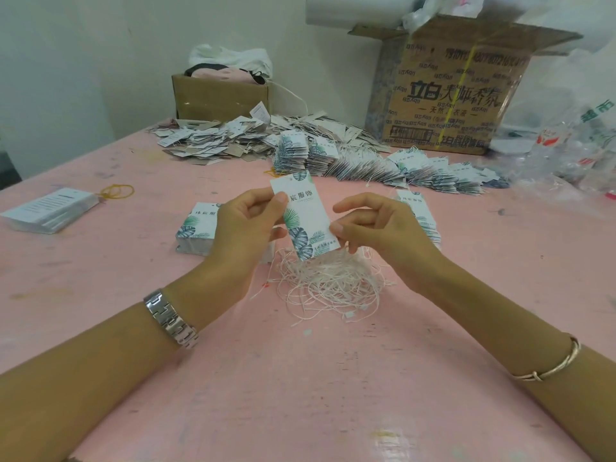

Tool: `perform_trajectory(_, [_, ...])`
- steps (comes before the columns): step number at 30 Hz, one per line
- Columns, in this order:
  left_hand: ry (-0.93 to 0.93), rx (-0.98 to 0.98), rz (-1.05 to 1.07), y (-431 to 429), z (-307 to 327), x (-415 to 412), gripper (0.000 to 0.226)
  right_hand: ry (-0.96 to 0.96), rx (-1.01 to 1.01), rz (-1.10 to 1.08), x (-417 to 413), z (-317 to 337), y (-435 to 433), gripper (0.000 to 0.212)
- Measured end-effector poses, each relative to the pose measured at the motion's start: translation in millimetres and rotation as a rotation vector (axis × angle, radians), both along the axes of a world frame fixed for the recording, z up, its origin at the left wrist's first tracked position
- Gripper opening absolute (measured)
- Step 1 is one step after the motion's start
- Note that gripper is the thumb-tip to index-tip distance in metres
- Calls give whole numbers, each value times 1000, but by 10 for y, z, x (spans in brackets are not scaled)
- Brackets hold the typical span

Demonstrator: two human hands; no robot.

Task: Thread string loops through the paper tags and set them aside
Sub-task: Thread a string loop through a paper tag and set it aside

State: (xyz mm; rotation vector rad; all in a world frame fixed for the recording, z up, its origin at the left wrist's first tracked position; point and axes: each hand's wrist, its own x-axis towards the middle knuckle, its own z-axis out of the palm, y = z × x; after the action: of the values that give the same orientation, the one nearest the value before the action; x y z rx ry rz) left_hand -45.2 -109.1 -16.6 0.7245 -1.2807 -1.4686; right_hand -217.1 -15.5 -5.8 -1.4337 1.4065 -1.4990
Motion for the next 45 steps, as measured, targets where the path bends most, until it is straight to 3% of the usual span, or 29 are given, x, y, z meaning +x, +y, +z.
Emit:
perform_trajectory(4, [-44, -57, -5, 7, -16, -4, 14, 63, -67, -31, -66, 22, -15, 16])
perform_trajectory(9, [-84, -113, -37, 36, -20, -2, 14, 60, -86, -113, -291, 112, -23, 15])
perform_trajectory(17, [-106, -156, -38, 70, -16, -14, 12, -23, -80, -507, -1103, 69, -61, 12])
perform_trajectory(22, [-131, -188, -59, 88, -36, -17, 7, 37, -24, -664, -1486, -96, -62, 20])
perform_trajectory(38, [-180, -243, -84, 78, -94, -35, 6, 187, 16, -777, -1685, -273, -79, 14])
perform_trajectory(45, [-189, -244, -96, 91, -98, -25, 4, 384, 30, -810, -1620, -267, -44, 10])
